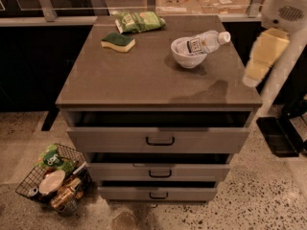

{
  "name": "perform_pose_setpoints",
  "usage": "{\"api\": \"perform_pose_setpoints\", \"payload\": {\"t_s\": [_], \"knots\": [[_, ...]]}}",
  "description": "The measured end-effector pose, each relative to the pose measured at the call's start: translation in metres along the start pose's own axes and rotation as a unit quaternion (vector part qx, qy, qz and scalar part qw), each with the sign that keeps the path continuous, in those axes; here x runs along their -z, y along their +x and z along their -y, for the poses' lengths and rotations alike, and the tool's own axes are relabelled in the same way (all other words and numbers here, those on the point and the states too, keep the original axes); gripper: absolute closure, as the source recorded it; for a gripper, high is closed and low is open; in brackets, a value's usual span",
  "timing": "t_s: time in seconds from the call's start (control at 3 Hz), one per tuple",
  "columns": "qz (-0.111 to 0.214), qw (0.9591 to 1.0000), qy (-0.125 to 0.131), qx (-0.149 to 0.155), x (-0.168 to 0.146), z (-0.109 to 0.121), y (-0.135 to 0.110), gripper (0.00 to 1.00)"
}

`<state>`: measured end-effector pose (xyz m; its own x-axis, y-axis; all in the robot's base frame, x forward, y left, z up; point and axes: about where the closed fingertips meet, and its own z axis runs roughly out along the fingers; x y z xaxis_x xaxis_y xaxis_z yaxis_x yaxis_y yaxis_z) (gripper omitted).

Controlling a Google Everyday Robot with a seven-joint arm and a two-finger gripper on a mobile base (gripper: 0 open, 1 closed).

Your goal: Pick blue plastic bottle from white bowl and place on counter

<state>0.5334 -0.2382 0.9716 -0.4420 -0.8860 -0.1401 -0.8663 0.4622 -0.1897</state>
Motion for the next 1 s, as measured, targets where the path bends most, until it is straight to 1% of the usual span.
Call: {"api": "perform_pose_setpoints", "payload": {"t_s": [0.33,0.67,1.0], "knots": [[-0.028,0.9986,-0.001,-0.044,-0.045,0.061,-0.047,0.0],[-0.039,0.9962,0.036,-0.069,-0.053,0.106,-0.087,0.0],[-0.032,0.9923,0.077,-0.091,-0.034,0.129,-0.104,0.0]]}}
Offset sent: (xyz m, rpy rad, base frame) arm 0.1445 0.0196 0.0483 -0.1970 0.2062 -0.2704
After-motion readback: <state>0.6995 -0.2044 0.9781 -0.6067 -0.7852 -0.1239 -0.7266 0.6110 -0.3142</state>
